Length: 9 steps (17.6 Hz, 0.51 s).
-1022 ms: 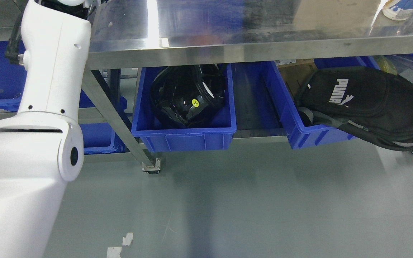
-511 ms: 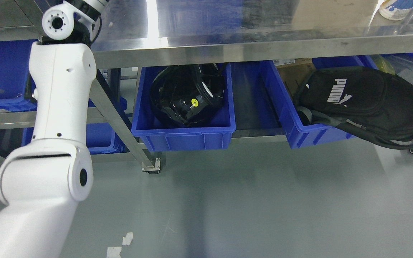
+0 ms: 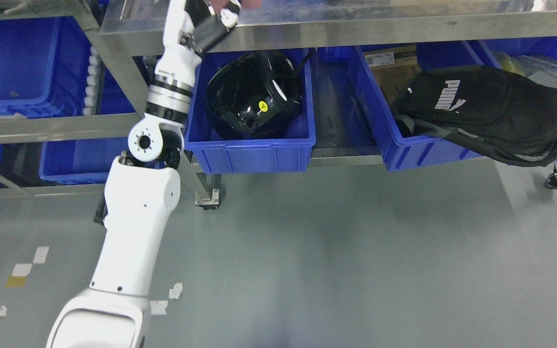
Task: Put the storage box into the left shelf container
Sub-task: 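Lift the pink box off the shelf and lower it in front, then hold the pink box in the left hand while turning toward the bin shelf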
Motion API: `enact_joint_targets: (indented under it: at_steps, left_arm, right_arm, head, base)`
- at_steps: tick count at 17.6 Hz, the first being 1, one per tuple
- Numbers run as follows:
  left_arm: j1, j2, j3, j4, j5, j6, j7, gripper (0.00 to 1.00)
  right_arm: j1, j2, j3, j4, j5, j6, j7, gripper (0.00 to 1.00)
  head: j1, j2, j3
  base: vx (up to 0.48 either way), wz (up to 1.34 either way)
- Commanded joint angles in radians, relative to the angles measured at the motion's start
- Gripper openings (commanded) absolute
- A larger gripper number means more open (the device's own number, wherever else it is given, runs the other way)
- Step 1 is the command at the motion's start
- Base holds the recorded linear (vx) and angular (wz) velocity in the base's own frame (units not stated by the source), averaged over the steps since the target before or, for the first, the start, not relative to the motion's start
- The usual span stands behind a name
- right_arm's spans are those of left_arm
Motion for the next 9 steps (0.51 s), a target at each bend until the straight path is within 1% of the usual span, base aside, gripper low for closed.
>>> enact_joint_targets:
  at_steps: [1,2,4,6,9]
  left_arm:
    - [0.376,0.017,-0.226,-0.425,0.024,-0.064,-0.124,0.01]
    - [0.44,0.017,-0.209,-0.425,0.022,-0.097,-0.128,0.01]
    - [0.506,0.017,-0.172,-0.425,0.022,-0.122,-0.141,0.01]
    - [0.588,0.017,-0.105,-0.425,0.022,-0.139,-0.153,0.01]
    - [0.692,0.017,-0.068,-0.425,0.022,-0.179,-0.182,0.01]
  right_arm:
    - [-0.006,-0.017,-0.003,-0.017,-0.002,0.0,0.001,1.0]
    - [-0.006,-0.017,-0.003,-0.017,-0.002,0.0,0.001,1.0]
    - [-0.006,-0.017,-0.003,-0.017,-0.002,0.0,0.001,1.0]
    - [-0.006,-0.017,-0.003,-0.017,-0.002,0.0,0.001,1.0]
    - [-0.006,-0.017,-0.003,-0.017,-0.002,0.0,0.0,1.0]
  head:
    - [0.0,0.0,0.0]
    - [0.0,0.0,0.0]
    - [0.0,0.0,0.0]
    - [0.0,0.0,0.0]
    - [0.0,0.0,0.0]
  base:
    - [-0.281,0.23]
    - [-0.247,0.39]
    - [-0.228,0.47]
    - [-0.137,0.7]
    - [-0.108,0.99]
